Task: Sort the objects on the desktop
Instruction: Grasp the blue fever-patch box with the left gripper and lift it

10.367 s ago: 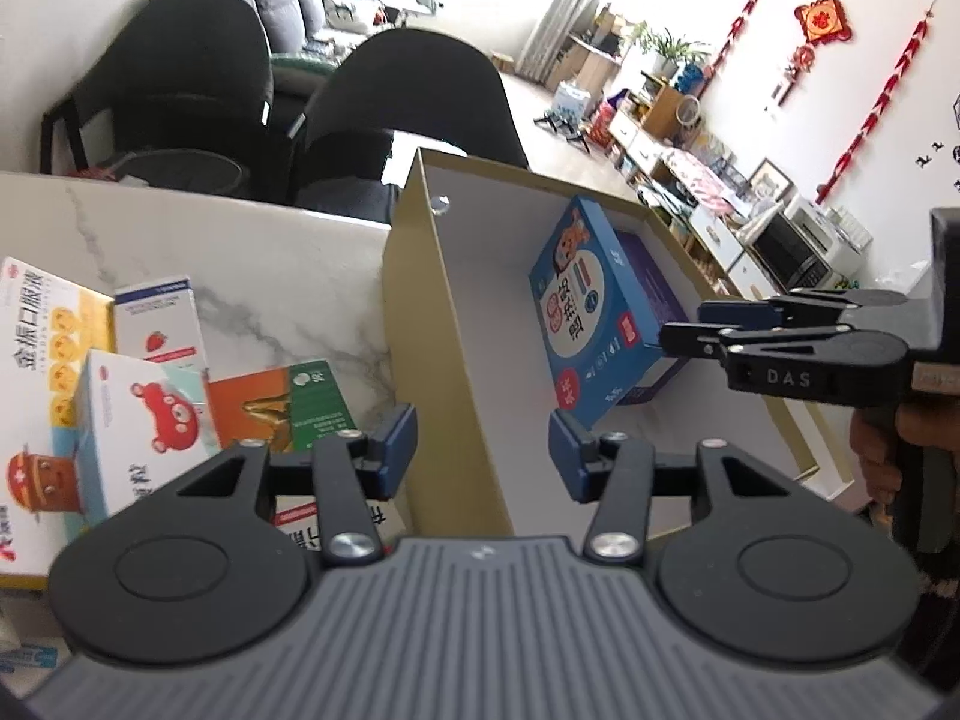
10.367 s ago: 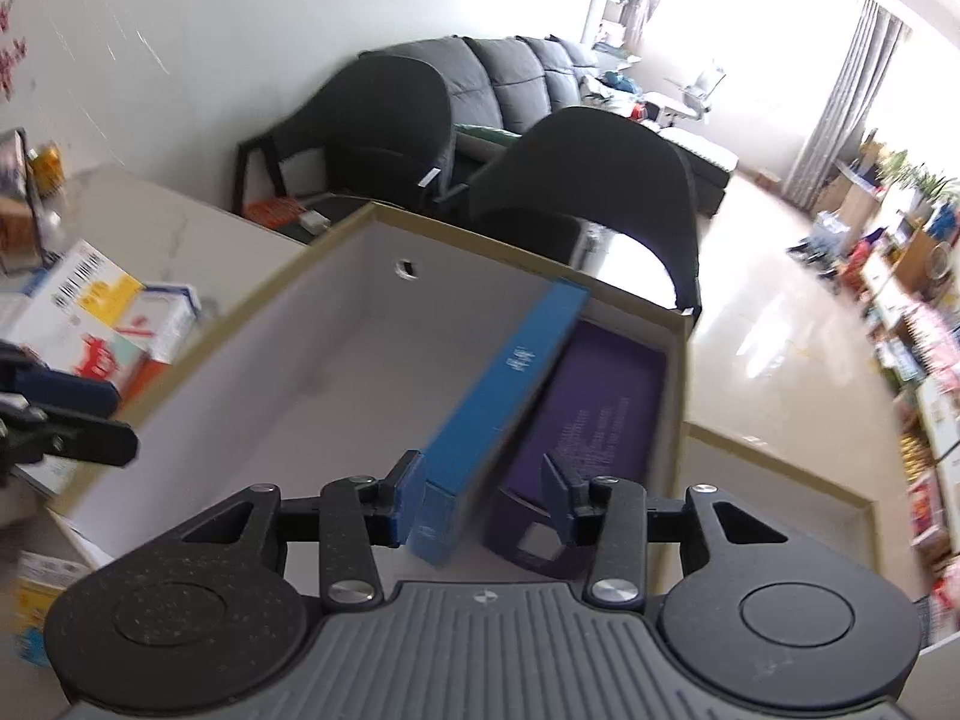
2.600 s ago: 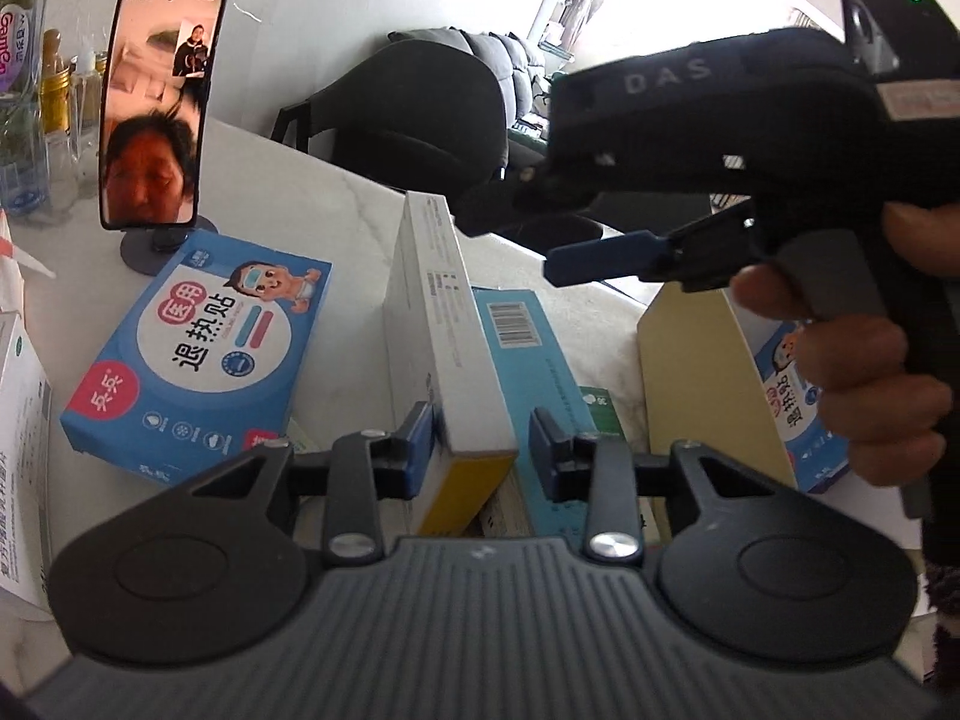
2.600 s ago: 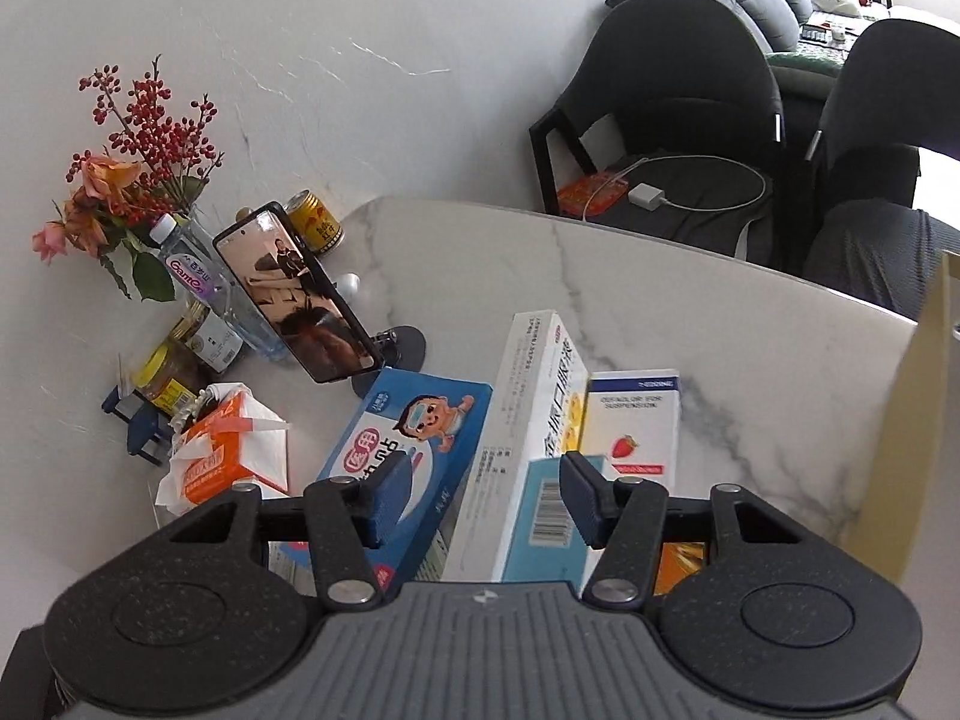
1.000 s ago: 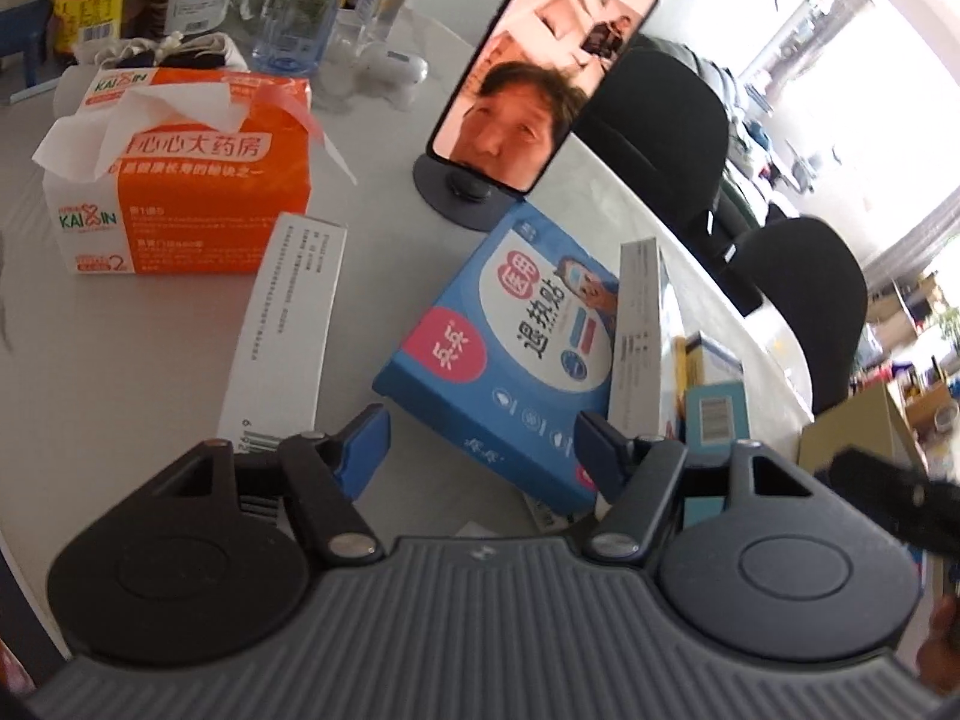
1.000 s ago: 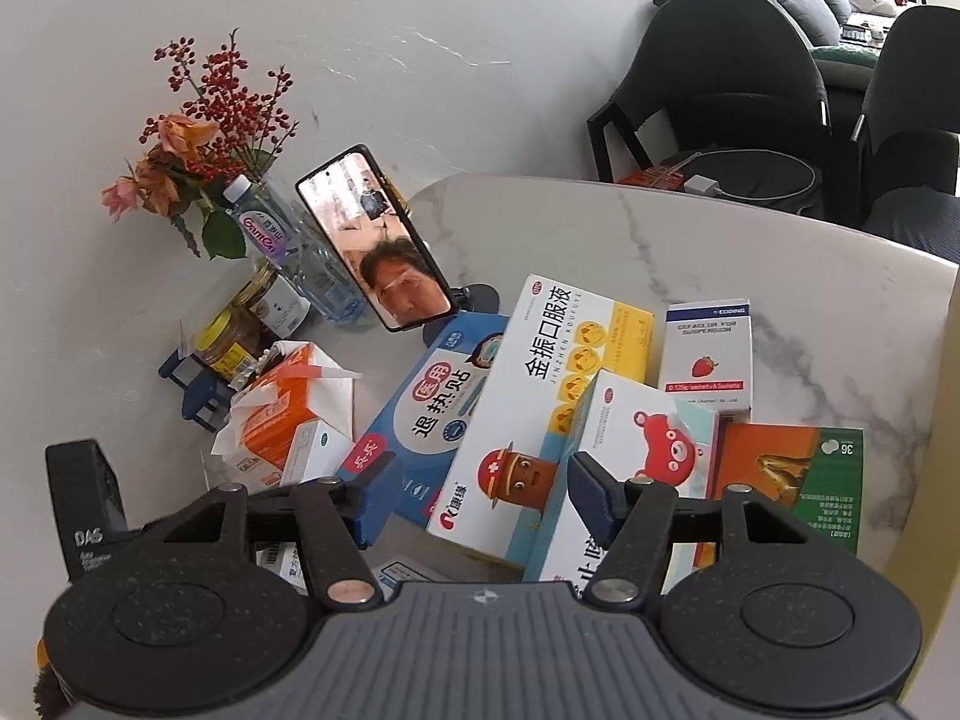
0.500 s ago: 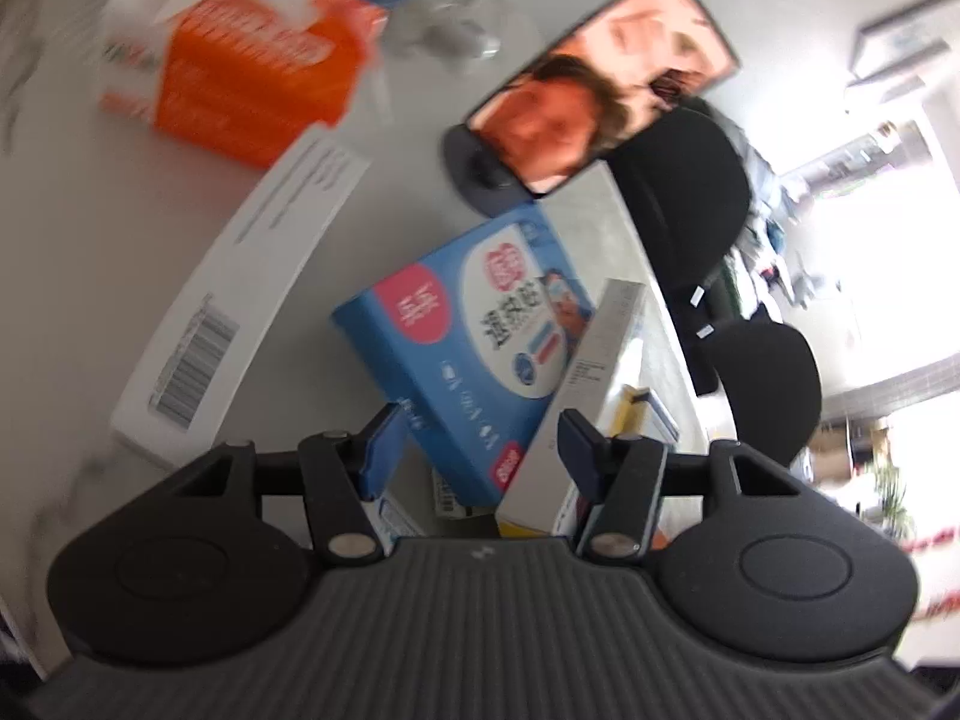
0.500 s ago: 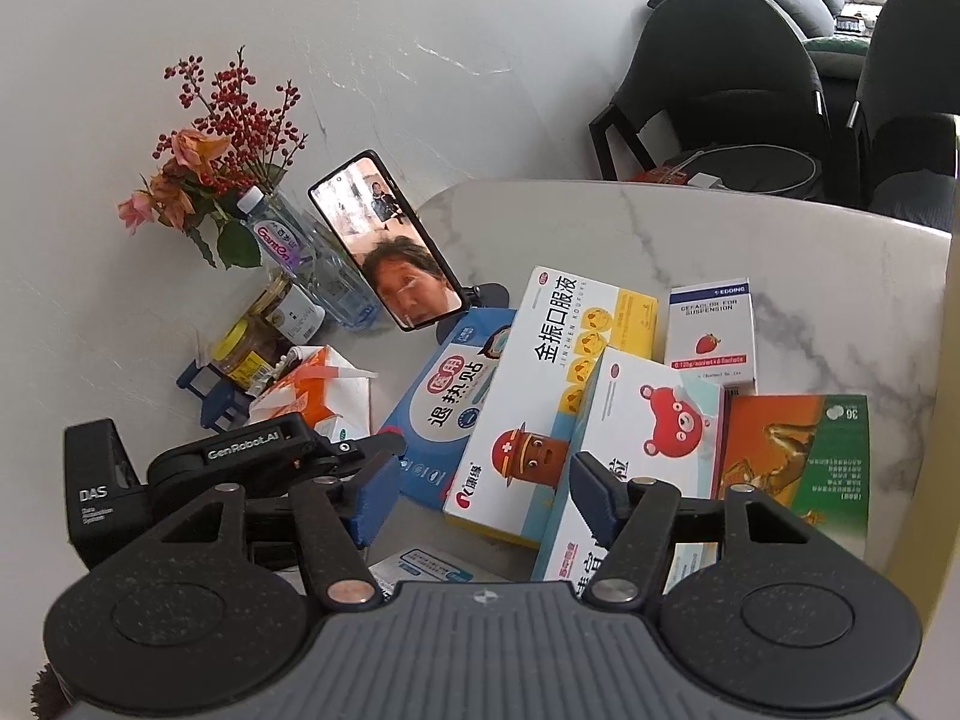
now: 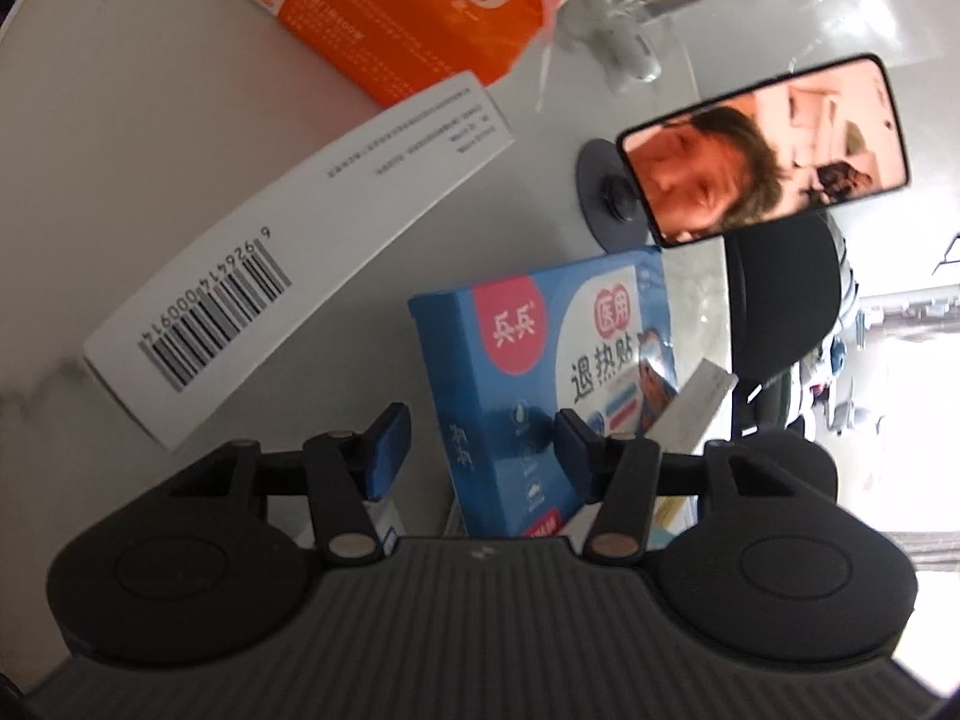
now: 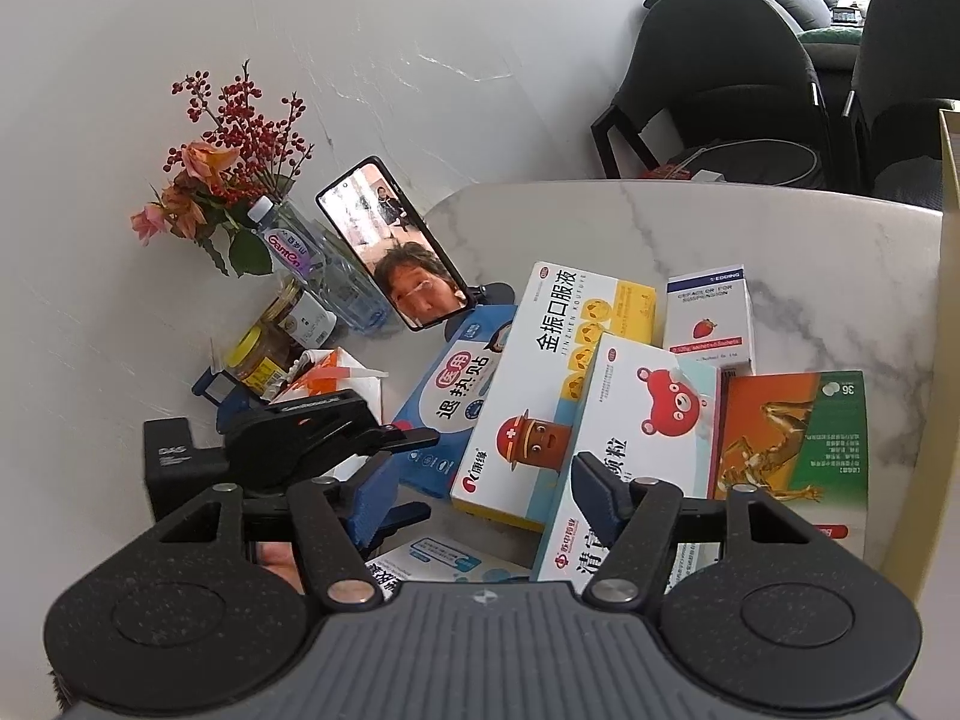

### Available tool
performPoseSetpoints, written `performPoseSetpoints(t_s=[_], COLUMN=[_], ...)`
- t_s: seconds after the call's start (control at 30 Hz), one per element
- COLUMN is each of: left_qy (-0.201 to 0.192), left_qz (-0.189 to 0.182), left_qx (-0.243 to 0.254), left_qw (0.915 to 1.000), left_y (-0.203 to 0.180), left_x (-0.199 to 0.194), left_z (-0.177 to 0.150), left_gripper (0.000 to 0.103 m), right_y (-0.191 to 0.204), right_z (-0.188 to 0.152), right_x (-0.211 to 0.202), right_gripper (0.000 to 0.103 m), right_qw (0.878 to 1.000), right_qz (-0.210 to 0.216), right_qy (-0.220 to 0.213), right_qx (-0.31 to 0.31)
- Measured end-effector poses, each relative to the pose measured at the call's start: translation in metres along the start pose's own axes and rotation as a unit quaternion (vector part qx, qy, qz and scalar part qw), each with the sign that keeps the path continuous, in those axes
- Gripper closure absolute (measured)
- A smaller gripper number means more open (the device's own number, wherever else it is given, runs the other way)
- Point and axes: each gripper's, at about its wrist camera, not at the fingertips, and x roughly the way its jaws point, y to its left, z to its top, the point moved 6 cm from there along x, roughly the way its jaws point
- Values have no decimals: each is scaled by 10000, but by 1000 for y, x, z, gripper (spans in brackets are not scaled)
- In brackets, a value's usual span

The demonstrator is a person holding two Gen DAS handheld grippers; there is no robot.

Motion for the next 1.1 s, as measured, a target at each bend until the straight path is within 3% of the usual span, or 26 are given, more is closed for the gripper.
performPoseSetpoints(t_s=[0.07, 0.3, 0.73, 0.93, 1.1], left_qy=[-45, -503, -888, -1326, -1659], left_qz=[-51, -357, -808, -1131, -1264], left_qx=[-19, 201, 343, 862, 1645], left_qw=[10000, 9979, 9922, 9809, 9641], left_y=[-1, -8, -3, -10, -22], left_x=[1, -12, -51, -81, -100], left_z=[1, 5, 6, 4, -11], left_gripper=[51, 69, 78, 82, 83], right_y=[-1, -4, 0, 5, 11], right_z=[0, -3, -8, -10, -7], right_x=[-1, -2, -1, 0, 1], right_gripper=[35, 35, 35, 34, 34], right_qw=[10000, 10000, 9999, 10000, 9999], right_qz=[-1, 11, 29, 44, 88], right_qy=[-11, -10, 4, 21, 28], right_qx=[12, 69, 97, 76, 58])
